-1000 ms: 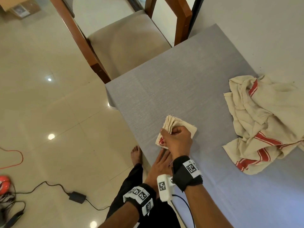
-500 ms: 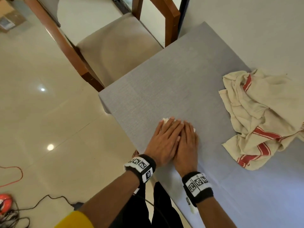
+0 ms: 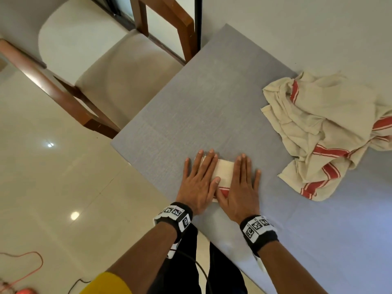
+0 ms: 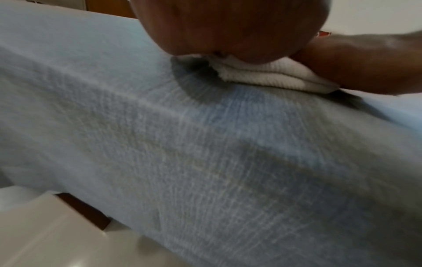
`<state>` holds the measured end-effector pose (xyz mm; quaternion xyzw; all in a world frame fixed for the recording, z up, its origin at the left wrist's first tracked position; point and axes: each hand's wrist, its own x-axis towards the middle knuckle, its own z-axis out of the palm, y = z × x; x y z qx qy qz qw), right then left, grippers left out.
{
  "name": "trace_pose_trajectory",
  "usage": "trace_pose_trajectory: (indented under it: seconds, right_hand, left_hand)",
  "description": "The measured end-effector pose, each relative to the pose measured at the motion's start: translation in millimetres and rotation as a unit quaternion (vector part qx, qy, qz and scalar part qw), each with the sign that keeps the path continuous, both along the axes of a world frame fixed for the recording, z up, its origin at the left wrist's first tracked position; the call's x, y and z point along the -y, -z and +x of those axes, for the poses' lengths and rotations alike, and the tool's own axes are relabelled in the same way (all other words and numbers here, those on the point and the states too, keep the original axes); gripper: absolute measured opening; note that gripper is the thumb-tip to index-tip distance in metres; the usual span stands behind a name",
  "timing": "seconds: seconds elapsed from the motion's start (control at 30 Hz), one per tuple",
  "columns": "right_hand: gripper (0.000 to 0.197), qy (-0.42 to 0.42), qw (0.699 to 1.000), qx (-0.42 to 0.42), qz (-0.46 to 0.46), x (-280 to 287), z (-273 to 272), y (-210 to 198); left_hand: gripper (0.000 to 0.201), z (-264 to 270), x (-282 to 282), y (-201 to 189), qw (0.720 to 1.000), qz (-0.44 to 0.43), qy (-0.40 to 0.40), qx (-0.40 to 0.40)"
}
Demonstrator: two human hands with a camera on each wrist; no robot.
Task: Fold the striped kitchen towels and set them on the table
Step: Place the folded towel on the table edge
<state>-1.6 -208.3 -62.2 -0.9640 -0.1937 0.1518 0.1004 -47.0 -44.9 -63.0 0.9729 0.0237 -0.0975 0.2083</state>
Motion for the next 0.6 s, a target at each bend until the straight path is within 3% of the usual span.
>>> trace_pose_trajectory:
  seconds: [0.1, 0.2, 0.3, 0.43, 0.47, 0.53, 0.6]
  right_hand:
    - [0.107, 0.017, 0.999, -0.017, 0.024, 5, 4, -3]
    - [0.092, 0.126, 0.974, -0.065, 0.176, -1, -8, -23]
    - [0.084, 0.303, 0.898, -0.150, 0.282, -12, -23, -44]
    - [0.062, 0.484, 0.730, -0.250, 0.412, -22, -20, -49]
    - [0.052, 0.494, 0.710, -0.270, 0.423, -24, -17, -49]
    - [0.028, 0.483, 0.708, -0.294, 0.423, -26, -16, -54]
    - [0.019, 0.465, 0.729, -0.274, 0.420, -29, -14, -64]
  left_hand:
    - [0.064, 1, 1, 1, 1.000, -0.003, -0.003, 0.005]
    - [0.064, 0, 0, 1, 1.000, -0.010, -0.005, 0.016]
    - [0.066, -1, 1, 0, 1.000, -0.011, 0.000, 0.017]
    - [0.072, -2, -4, 2, 1.000, -0.012, 0.013, 0.005]
    - [0.072, -2, -5, 1, 1.000, -0.007, 0.015, -0.001]
    - [0.074, -7, -7, -8, 1.000, -0.001, 0.012, -0.014]
    - [0.071, -13, -10, -25, 0.999, -0.034, -0.024, 0.006]
